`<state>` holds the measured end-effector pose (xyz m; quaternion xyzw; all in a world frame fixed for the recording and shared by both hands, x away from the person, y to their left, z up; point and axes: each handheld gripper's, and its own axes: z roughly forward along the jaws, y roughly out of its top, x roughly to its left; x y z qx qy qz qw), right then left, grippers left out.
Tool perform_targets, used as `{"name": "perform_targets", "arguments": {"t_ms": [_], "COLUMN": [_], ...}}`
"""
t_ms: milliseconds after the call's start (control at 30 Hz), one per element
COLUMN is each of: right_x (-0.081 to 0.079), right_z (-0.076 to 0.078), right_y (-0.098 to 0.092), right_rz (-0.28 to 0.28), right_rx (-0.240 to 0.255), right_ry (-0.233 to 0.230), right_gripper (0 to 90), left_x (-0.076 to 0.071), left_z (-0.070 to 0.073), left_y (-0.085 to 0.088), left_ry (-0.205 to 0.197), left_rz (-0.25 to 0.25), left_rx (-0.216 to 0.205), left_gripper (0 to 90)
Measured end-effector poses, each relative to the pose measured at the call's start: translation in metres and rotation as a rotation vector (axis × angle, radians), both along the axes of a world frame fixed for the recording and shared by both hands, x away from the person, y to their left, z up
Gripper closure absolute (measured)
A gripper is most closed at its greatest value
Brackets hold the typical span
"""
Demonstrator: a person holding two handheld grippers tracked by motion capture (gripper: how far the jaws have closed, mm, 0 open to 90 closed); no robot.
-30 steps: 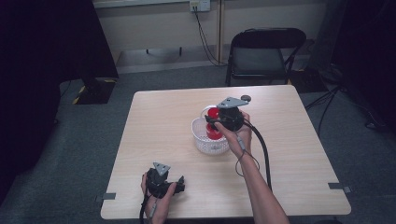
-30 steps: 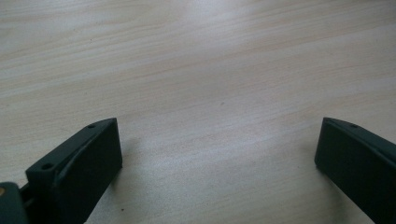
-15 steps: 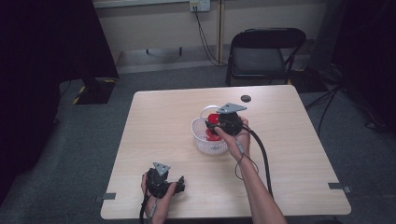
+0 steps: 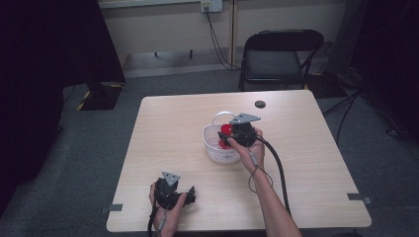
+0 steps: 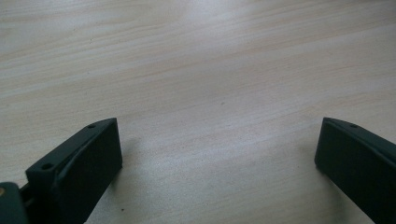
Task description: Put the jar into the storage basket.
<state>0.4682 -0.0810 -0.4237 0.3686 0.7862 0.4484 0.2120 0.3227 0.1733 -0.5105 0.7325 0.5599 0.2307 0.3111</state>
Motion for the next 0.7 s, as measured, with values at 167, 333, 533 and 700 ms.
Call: {"name": "perform_targets", "arguments": {"t_ms": [167,333,533,700], "right_x": [0.001,0.001,0.0,-0.001], "right_z": [-0.004,-0.009,-0.012,-0.012], "right_y": [0.0,-0.001,-0.001,-0.001], "right_rz": [-0.001,-0.001,-0.005,-0.001], "right_rx": [-0.003,-0.005,-0.01,-0.015], "right_ry": [0.001,0.008,0.016,0.017], "right_gripper": [48.8,48.7,48.6,46.6], "left_x": [0.0,0.0,0.0,0.0], "left_z": [0.0,0.0,0.0,0.0], "left_y": [0.0,0.0,0.0,0.0], "left_ry": [0.0,0.0,-0.001,-0.001], "left_rz": [0.0,0.0,0.001,0.0], "left_rx": [0.0,0.0,0.0,0.0], "left_gripper": [0.5,0.5,0.5,0.5]}}
